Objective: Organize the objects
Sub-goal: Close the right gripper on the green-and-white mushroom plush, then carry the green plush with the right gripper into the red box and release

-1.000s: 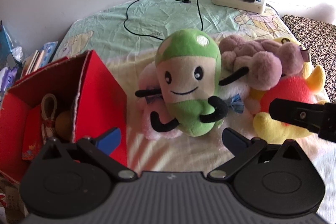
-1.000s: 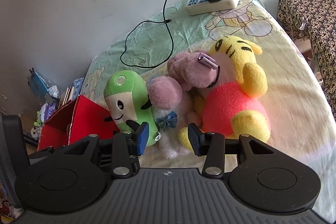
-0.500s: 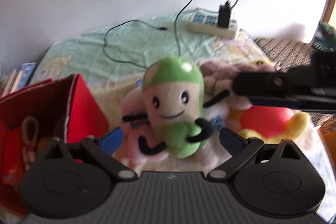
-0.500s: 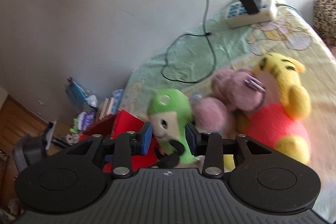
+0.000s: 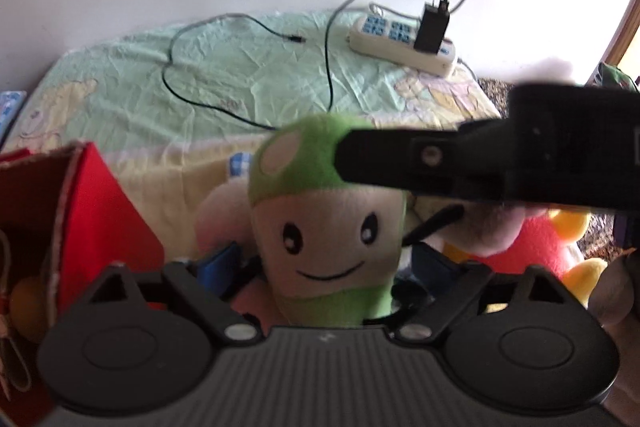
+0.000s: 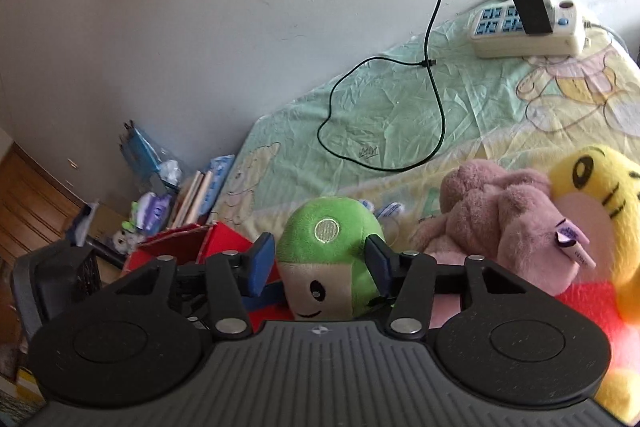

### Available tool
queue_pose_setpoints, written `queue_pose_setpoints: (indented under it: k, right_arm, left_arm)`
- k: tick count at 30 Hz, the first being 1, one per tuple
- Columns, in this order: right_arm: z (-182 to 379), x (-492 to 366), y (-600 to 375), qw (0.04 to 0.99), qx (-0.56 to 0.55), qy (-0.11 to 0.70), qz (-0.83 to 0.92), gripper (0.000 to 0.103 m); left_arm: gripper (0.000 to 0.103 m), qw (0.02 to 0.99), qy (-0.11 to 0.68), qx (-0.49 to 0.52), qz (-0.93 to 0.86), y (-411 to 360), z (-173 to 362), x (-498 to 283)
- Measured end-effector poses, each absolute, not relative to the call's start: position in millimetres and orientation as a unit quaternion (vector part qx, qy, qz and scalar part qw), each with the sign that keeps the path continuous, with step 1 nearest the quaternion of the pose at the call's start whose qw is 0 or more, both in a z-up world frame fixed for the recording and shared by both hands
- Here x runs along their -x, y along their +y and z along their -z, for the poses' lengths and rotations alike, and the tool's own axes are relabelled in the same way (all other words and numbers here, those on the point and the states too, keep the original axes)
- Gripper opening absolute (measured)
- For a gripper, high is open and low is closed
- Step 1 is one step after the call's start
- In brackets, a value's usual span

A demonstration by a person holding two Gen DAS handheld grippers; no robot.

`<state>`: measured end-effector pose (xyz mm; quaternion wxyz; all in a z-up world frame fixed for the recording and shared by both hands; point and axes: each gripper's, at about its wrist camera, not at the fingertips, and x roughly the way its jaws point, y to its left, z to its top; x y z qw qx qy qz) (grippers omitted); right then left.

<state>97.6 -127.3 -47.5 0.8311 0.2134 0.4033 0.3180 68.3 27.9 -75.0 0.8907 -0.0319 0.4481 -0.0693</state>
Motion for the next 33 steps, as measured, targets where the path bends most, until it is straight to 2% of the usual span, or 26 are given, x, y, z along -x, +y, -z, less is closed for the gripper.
queue_pose_setpoints:
  k: [5, 6, 10, 15, 27, 33]
  right_arm:
    - [47, -98, -114, 0.848, -0.163, 0.402, -0.304, 0.054]
    - [47, -98, -112, 0.85, -0.154, 0.403, -0.303, 0.05]
    - [47, -97, -114, 0.851, -0.158, 0.4, -0.302, 0.042]
    - [37, -89, -119, 0.848, -0.177, 0.382, -0.321, 0.036]
    - [-24, -45, -133, 0.861, -0.187, 0.261, -0.394, 0.035]
    - [-40, -43, -105, 0.833, -0.204, 0.239, -0.455, 0.035]
  left_arm:
    - [0.077, 0.885, 0.458, 0.041, 0.073, 31, 83, -75]
    - [0.075, 0.885, 0.458, 0.04, 0.073, 31, 83, -75]
    - [0.071, 0.887, 0.455, 0.037, 0.07, 32, 79, -71]
    - [0.07, 0.895, 0.439, 0.041, 0.065, 35, 63, -62]
    - [0.069, 0.94, 0.335, 0.05, 0.034, 31, -15, -11]
    - [0.069, 0.956, 0.291, 0.029, -0.029, 59, -44, 20]
